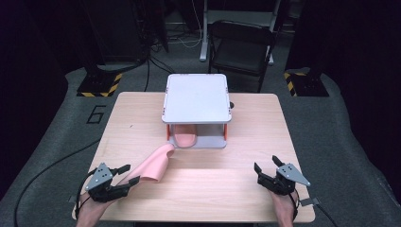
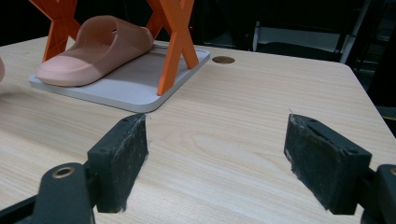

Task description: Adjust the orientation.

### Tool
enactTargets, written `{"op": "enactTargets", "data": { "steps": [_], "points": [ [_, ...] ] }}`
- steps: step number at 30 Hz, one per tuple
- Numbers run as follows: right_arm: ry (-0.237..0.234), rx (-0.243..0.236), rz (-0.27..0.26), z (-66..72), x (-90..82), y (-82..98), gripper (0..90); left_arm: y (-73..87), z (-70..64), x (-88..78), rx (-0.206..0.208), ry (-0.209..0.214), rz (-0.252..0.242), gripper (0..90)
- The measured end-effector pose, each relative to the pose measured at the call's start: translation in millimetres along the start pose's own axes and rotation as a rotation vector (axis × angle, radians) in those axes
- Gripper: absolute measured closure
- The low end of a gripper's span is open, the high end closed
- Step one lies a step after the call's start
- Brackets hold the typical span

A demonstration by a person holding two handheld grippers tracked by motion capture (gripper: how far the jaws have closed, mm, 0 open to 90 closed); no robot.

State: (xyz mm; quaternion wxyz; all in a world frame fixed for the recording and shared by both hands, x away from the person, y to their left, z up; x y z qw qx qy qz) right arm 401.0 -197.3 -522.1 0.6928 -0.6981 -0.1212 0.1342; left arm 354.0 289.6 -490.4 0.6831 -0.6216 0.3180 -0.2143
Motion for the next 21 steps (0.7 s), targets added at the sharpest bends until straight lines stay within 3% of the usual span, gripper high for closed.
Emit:
{"op": "enactTargets", "data": {
  "steps": [3,5,7,10,13,14,16,21],
  "points": [
    [0.008,0.014,0.000,-1.1,-0.6,0.1,21.0,-11.9,-15.0,5.7,0.034,0.075,-0.016,39.3],
    [0.002,0.003,0.001,-1.7,-1.2,-0.4,21.0,-9.5,-22.2,14.0,0.072,0.111,0.024,39.6],
    [0.006,-0.002,-0.012,-1.7,-2.1,-2.9,21.3,-2.0,-22.8,22.9,0.064,0.108,0.064,38.7],
    [0.016,-0.003,-0.012,-3.1,-3.2,-3.8,21.3,-1.4,-20.1,24.9,0.068,0.113,0.053,39.5],
    [0.011,0.007,-0.003,-4.5,-3.3,-1.7,21.4,-2.4,-6.7,22.7,0.145,0.048,0.094,38.6],
    [0.011,0.007,-0.003,-4.5,-3.3,-1.7,21.4,-2.4,-6.7,22.7,0.145,0.048,0.094,38.5],
    [0.009,0.008,-0.006,-3.9,-2.6,-1.4,21.4,-3.0,1.7,22.8,0.126,0.048,0.083,38.5],
    [0.007,0.004,-0.009,-3.0,-2.9,-2.4,21.5,0.6,33.9,24.1,0.049,-0.013,0.061,37.5]
  ]
}}
Point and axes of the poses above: each handheld gripper's, and its own axes: x roughly forward along the jaws, y roughly out of its underside, z roughly to its left, the point moved 7 cm from there along x, roughly forward along the jaws, and after that the axes turned 14 degrees about -z, right-handed, at the moved point
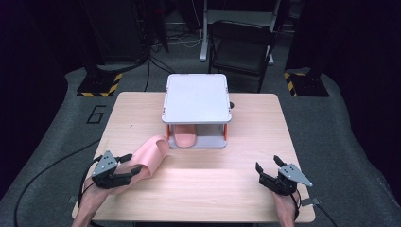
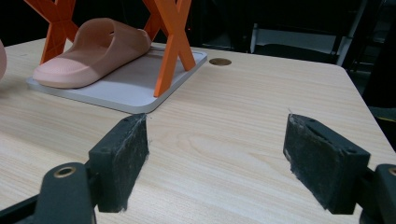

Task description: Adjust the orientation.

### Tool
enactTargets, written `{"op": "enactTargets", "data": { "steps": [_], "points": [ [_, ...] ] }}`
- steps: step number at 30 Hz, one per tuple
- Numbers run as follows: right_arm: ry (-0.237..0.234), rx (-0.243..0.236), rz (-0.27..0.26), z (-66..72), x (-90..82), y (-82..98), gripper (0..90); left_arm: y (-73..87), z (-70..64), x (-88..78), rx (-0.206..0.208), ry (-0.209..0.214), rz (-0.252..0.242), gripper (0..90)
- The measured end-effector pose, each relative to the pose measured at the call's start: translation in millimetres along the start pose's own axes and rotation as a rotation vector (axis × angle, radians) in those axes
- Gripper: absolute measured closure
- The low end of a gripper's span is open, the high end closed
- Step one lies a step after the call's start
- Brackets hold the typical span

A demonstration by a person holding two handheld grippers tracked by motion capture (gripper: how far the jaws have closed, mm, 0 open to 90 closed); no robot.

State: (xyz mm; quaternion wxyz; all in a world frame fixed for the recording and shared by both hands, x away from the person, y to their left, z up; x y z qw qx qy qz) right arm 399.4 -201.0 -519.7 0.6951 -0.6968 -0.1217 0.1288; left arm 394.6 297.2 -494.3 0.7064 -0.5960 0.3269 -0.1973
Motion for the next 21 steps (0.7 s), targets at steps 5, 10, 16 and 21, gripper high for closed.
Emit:
{"op": "enactTargets", "data": {
  "steps": [5,10,16,21],
  "points": [
    [0.003,0.013,0.005,-0.8,0.0,1.1,21.6,8.7,20.3,2.3,-0.044,-0.037,0.018,36.9],
    [-0.005,0.008,0.009,-1.5,-0.2,1.6,21.7,25.4,39.6,-0.5,-0.119,-0.082,0.016,37.3],
    [-0.008,0.004,0.012,-0.8,0.6,2.4,21.8,33.0,56.4,-0.9,-0.120,-0.162,0.036,37.2],
    [-0.007,0.006,0.018,0.2,1.2,3.3,21.8,38.9,72.0,6.5,-0.112,-0.201,0.093,36.6]
  ]
}}
Point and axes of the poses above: each handheld gripper's, and its own axes: x roughly forward along the jaws, y roughly out of its underside, z roughly to its left, the point moved 7 cm from there along x, roughly forward along the jaws, and after that the axes turned 14 degrees about -z, right-handed, at the moved point
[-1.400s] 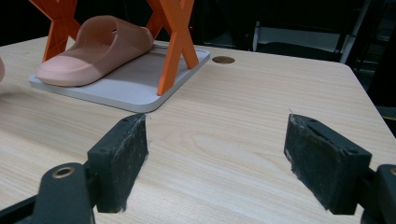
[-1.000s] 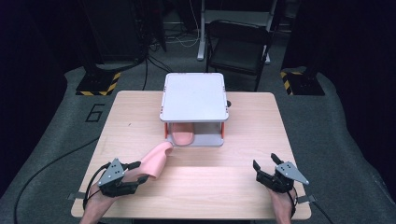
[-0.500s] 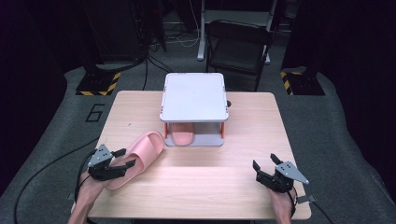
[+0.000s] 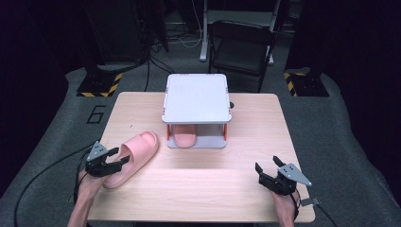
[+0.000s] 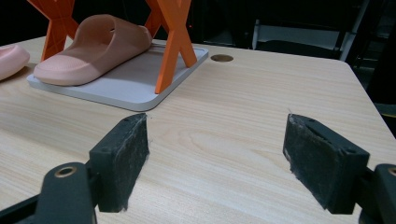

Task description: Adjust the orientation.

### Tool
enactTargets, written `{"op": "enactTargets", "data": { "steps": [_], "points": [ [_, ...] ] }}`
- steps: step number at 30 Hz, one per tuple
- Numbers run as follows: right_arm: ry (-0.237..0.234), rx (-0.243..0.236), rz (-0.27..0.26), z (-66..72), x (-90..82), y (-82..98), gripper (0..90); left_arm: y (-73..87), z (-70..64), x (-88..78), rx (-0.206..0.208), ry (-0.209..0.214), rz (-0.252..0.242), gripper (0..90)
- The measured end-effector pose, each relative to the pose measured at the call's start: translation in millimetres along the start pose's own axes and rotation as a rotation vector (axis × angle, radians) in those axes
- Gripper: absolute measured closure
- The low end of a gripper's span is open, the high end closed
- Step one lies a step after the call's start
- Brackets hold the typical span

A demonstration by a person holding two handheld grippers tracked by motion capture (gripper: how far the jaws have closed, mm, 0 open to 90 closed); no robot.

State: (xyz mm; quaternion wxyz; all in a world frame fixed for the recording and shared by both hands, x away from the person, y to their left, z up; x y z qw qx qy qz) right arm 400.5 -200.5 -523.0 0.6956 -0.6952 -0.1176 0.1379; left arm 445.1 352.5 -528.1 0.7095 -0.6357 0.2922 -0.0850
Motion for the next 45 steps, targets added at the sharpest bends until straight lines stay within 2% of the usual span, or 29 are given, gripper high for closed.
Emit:
{"op": "enactTargets", "data": {
  "steps": [1,3,5,7,8,9,10,12,13,14,15,16,19,20,22,23,25,28,29,30,31,33,35,37,40,41,44,45],
  "points": [
    [-0.001,-0.001,0.002,0.3,0.0,0.1,21.8,2.0,3.9,4.1,-0.021,-0.011,0.014,36.6],
    [0.001,0.000,-0.003,0.2,0.4,0.0,21.8,6.5,13.2,13.4,-0.036,-0.036,0.039,38.0],
    [0.001,0.004,0.002,0.1,0.3,0.4,21.8,8.2,17.3,18.3,-0.047,-0.028,0.049,48.1],
    [0.001,0.002,0.004,-0.1,0.1,0.5,21.8,7.9,18.9,20.8,-0.045,-0.033,0.048,50.9],
    [0.005,-0.002,0.001,-1.3,-0.5,0.3,21.9,7.5,18.6,22.1,-0.046,-0.026,0.047,62.7],
    [0.005,-0.002,0.001,-1.3,-0.5,0.3,21.9,6.6,17.6,22.6,-0.051,-0.018,0.052,62.7],
    [0.010,0.004,-0.001,-2.1,-1.1,-0.4,21.9,5.6,15.2,22.7,-0.058,-0.015,0.047,69.7],
    [0.011,0.003,-0.004,-2.8,-1.5,-0.6,21.9,3.1,10.7,20.1,-0.077,-0.018,0.039,73.2],
    [0.011,0.001,-0.010,-3.8,-1.7,-0.8,21.9,0.6,1.5,14.7,-0.127,0.021,0.043,80.4],
    [0.011,0.001,-0.010,-3.8,-1.7,-0.8,21.9,0.6,1.5,14.7,-0.127,0.021,0.043,83.0],
    [0.009,-0.001,-0.010,-3.8,-1.8,-1.2,21.9,0.5,-8.9,10.1,-0.135,0.035,0.018,83.7],
    [0.005,0.000,-0.008,-3.1,-1.8,-1.4,21.9,0.5,-8.9,10.1,-0.135,0.035,0.018,83.8],
    [0.010,-0.006,-0.004,-2.2,-1.3,-1.5,21.9,5.3,-28.7,3.9,-0.177,0.046,-0.004,84.1],
    [0.007,-0.004,-0.002,-0.8,-0.9,-1.6,22.0,8.0,-37.1,2.1,-0.187,0.064,-0.003,84.3],
    [0.001,-0.009,0.000,1.0,-0.3,-1.4,22.0,10.7,-46.8,1.0,-0.185,0.071,-0.006,85.0],
    [-0.005,-0.019,-0.002,1.3,-0.3,-1.3,22.0,11.3,-53.9,0.5,-0.199,0.065,-0.024,85.2],
    [0.001,-0.023,-0.002,1.2,-0.2,-1.2,22.0,11.3,-65.6,-1.9,-0.206,0.071,-0.013,85.3],
    [-0.008,-0.024,0.001,2.6,0.2,-1.5,22.1,10.4,-93.1,-2.3,-0.210,0.083,-0.010,85.2],
    [-0.010,-0.026,-0.004,3.1,0.5,-1.7,22.0,10.3,-97.7,-2.3,-0.204,0.090,-0.003,85.2],
    [-0.010,-0.026,-0.004,3.1,0.5,-1.7,22.0,10.3,-97.7,-2.3,-0.204,0.090,-0.003,85.2],
    [-0.013,-0.024,-0.002,4.4,0.5,-1.8,22.0,9.5,-104.2,-0.5,-0.211,0.056,-0.013,85.1],
    [-0.013,-0.024,0.000,4.6,0.4,-1.6,22.1,9.0,-105.9,0.0,-0.218,0.049,-0.013,85.0],
    [-0.010,-0.028,0.002,4.0,-0.1,-1.5,22.1,8.6,-107.7,4.8,-0.212,0.007,-0.018,85.1],
    [-0.010,-0.024,-0.003,4.4,0.6,-1.8,22.1,7.2,-107.2,8.7,-0.208,-0.007,-0.018,85.0],
    [-0.010,-0.032,-0.008,4.5,0.5,-2.2,22.1,6.6,-106.8,10.2,-0.213,0.000,-0.025,84.5],
    [-0.011,-0.041,-0.005,4.3,-0.1,-2.4,22.1,5.4,-105.9,8.7,-0.214,0.008,-0.042,83.2],
    [-0.006,-0.037,-0.002,3.1,-1.0,-1.9,22.0,0.7,-100.7,3.6,-0.195,0.022,-0.102,62.1],
    [-0.010,-0.034,-0.010,2.8,-0.6,-2.0,21.8,-0.2,-99.2,2.3,-0.197,0.027,-0.115,49.5]
  ]
}}
Point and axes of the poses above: each handheld gripper's, and its own axes: x roughly forward along the jaws, y roughly out of its underside, z roughly to its left, the point moved 7 cm from there along x, roughly forward along the jaws, and after that the axes turned 14 degrees about -z, right-handed, at the moved point
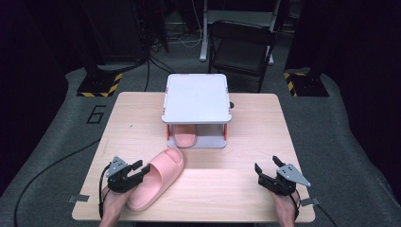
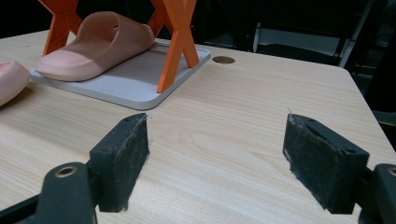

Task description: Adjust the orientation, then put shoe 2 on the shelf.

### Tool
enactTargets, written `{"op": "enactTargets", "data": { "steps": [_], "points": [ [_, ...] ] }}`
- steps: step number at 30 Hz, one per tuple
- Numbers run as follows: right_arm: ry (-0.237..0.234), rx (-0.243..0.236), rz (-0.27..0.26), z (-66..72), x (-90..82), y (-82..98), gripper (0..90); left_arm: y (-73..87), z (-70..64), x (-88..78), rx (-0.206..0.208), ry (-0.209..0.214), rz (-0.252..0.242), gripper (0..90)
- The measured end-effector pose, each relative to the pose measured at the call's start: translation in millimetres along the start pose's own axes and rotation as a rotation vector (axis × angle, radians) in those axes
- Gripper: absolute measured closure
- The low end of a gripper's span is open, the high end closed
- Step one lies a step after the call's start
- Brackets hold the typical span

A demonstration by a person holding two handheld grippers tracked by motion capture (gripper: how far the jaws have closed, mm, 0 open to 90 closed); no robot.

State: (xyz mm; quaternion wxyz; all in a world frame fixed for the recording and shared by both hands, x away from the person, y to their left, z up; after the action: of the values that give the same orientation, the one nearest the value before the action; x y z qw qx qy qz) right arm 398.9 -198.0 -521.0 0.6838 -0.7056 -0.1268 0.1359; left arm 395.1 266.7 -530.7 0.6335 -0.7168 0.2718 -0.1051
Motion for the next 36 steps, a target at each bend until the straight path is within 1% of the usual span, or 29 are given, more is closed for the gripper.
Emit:
{"op": "enactTargets", "data": {
  "steps": [1,2,4,5,6,8,9,11,12,13,14,15,17,19,20,21,22,23,24,25,26,28,30,31,32,33,34,35,36],
  "points": [
    [-0.001,-0.001,0.000,0.1,-0.1,-0.1,21.7,-1.2,1.7,-1.2,0.003,0.007,-0.009,44.9],
    [-0.001,-0.001,0.000,0.1,-0.1,-0.1,21.7,-2.6,5.1,-3.3,0.012,0.008,-0.021,44.9],
    [-0.003,-0.003,0.003,1.1,0.0,-0.8,21.7,-4.0,9.9,-7.2,0.021,0.014,-0.030,39.1],
    [-0.003,-0.010,0.006,0.9,-0.3,-0.8,21.6,-4.4,12.1,-8.2,0.028,0.004,-0.039,34.9],
    [-0.005,-0.009,0.004,1.6,0.1,-0.9,21.5,-4.5,13.7,-9.3,0.040,0.011,-0.046,32.6],
    [-0.009,-0.012,0.004,3.1,0.9,-0.6,21.1,-4.5,14.0,-11.2,0.054,0.020,-0.037,28.8],
    [-0.009,-0.012,0.004,3.1,0.9,-0.6,21.1,-4.5,14.0,-11.2,0.054,0.020,-0.037,28.7],
    [-0.010,-0.008,0.002,4.2,1.5,-0.2,20.8,-5.7,12.9,-11.6,0.077,0.025,-0.044,28.2],
    [-0.014,-0.010,0.003,4.1,1.7,0.1,20.3,-6.5,11.8,-11.5,0.099,0.031,-0.041,27.3],
    [-0.014,-0.010,0.003,4.1,1.7,0.1,20.3,-6.5,11.8,-11.5,0.099,0.031,-0.041,27.3],
    [-0.016,0.000,0.010,4.0,1.3,0.2,19.5,-7.6,9.4,-11.3,0.129,0.035,-0.031,27.6],
    [-0.016,0.000,0.010,4.0,1.3,0.2,19.5,-7.6,9.4,-11.3,0.129,0.035,-0.031,28.4],
    [-0.011,-0.001,0.005,3.1,1.3,-0.2,18.8,-7.8,6.7,-10.5,0.173,0.033,-0.009,29.3],
    [-0.014,0.006,-0.005,3.0,1.0,-1.9,18.8,-8.6,3.3,-9.3,0.242,0.049,0.010,29.4],
    [-0.013,0.014,-0.005,3.4,1.1,-2.2,18.9,-8.1,0.0,-6.7,0.274,0.059,0.031,29.4],
    [-0.015,0.014,-0.004,3.4,1.2,-1.9,19.0,-8.1,0.0,-6.7,0.274,0.059,0.031,29.4],
    [-0.015,0.014,-0.004,3.4,1.2,-1.9,19.0,-7.1,-2.3,-5.1,0.273,0.074,0.036,29.4],
    [-0.018,0.015,-0.004,3.7,1.6,-1.6,19.0,-6.6,-3.7,-4.0,0.268,0.095,0.045,29.4],
    [-0.023,0.024,0.003,4.8,1.8,-0.9,19.1,-4.7,-5.2,-1.7,0.252,0.133,0.063,29.5],
    [-0.026,0.025,-0.001,5.5,2.3,-0.8,19.1,-4.7,-5.2,-1.7,0.252,0.133,0.063,29.7],
    [-0.030,0.021,0.008,6.7,2.5,-0.5,19.2,-1.9,-3.4,2.1,0.231,0.155,0.089,29.9],
    [-0.042,0.007,0.010,9.7,3.6,-0.8,19.1,-0.8,-1.7,4.2,0.225,0.160,0.103,29.9],
    [-0.037,0.016,0.011,11.4,4.2,-1.2,19.2,0.9,1.9,8.1,0.222,0.158,0.118,30.7],
    [-0.049,0.001,0.012,12.7,4.8,-1.3,19.1,1.8,2.8,9.8,0.218,0.163,0.128,34.0],
    [-0.048,0.003,0.020,15.1,5.7,-2.4,19.1,3.3,3.8,12.9,0.216,0.169,0.146,39.3],
    [-0.048,0.003,0.020,15.1,5.7,-2.4,19.1,3.3,3.8,12.9,0.216,0.169,0.146,44.9],
    [-0.060,-0.001,0.011,16.5,6.8,-3.5,19.3,4.2,3.3,14.9,0.231,0.183,0.155,44.9],
    [-0.060,0.001,0.015,17.8,7.3,-5.5,19.7,5.1,2.9,16.2,0.234,0.191,0.162,55.3],
    [-0.062,0.004,0.018,19.5,7.8,-8.7,19.9,6.7,2.5,18.5,0.230,0.197,0.181,63.0]
  ]
}}
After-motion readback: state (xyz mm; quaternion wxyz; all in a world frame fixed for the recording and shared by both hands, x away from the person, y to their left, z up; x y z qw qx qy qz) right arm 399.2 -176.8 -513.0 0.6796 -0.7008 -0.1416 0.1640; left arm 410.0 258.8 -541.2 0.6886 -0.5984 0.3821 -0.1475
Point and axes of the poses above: each handheld gripper's, and its own axes: x roughly forward along the jaws, y roughly out of its underside, z roughly to its left, the point moved 7 cm from there along x, roughly forward along the jaws, and after that the axes turned 14 degrees about -z, right-handed, at the moved point
